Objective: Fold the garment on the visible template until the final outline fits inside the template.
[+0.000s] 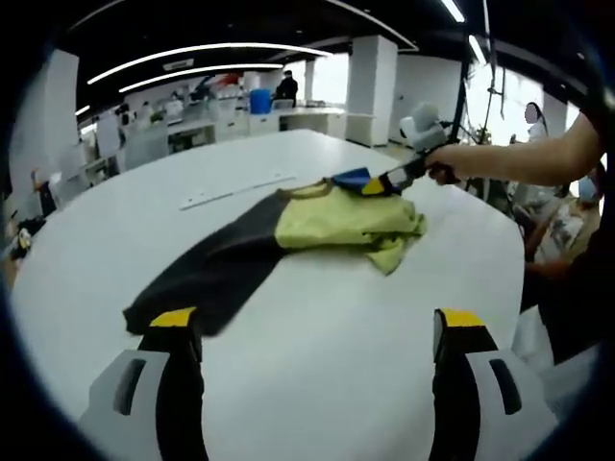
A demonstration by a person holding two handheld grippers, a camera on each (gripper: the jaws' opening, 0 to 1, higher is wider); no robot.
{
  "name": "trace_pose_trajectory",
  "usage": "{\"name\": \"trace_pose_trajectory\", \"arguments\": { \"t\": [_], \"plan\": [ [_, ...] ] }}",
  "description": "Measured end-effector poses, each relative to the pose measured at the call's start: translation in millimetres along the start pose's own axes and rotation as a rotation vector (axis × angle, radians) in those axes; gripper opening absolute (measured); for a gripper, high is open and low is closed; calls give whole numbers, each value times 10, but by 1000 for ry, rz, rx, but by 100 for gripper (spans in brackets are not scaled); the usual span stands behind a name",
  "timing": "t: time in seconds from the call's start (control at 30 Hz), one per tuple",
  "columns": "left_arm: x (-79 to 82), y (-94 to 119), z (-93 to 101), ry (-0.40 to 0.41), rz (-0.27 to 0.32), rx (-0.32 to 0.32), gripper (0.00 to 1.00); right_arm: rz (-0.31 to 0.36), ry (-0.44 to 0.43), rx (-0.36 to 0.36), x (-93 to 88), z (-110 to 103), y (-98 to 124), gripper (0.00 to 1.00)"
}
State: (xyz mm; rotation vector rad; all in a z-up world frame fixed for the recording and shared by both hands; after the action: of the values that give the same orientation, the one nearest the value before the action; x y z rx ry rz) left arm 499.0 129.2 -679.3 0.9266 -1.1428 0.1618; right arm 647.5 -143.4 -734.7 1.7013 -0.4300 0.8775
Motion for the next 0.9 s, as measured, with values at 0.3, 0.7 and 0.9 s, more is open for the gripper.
{"name": "trace_pose_trajectory", "arguments": {
  "t": [0.3, 0.7, 0.9],
  "plan": [
    [2, 2, 9, 4, 4, -4, 98, 37, 28, 40, 146, 8, 122, 17],
    [10, -27, 48, 2, -3, -25, 99, 43, 35, 7, 297, 478, 366, 31],
    [9, -37, 51, 4, -7, -26, 99, 47, 10, -59, 314, 769, 448, 30]
  ]
}}
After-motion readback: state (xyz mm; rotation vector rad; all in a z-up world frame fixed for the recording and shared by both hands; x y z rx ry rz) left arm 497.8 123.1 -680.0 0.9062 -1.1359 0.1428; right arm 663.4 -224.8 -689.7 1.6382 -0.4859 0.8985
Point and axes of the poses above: the point that each gripper's makers call its tool centre point, and the gripper's own axes: y roughly backward along the fingers, z roughly to its right, x roughly out of its top, the point moved 2 cm from there along y, roughly backward along the fingers, and after that the axes turned 5 degrees about -x, right-handed, at the moved point
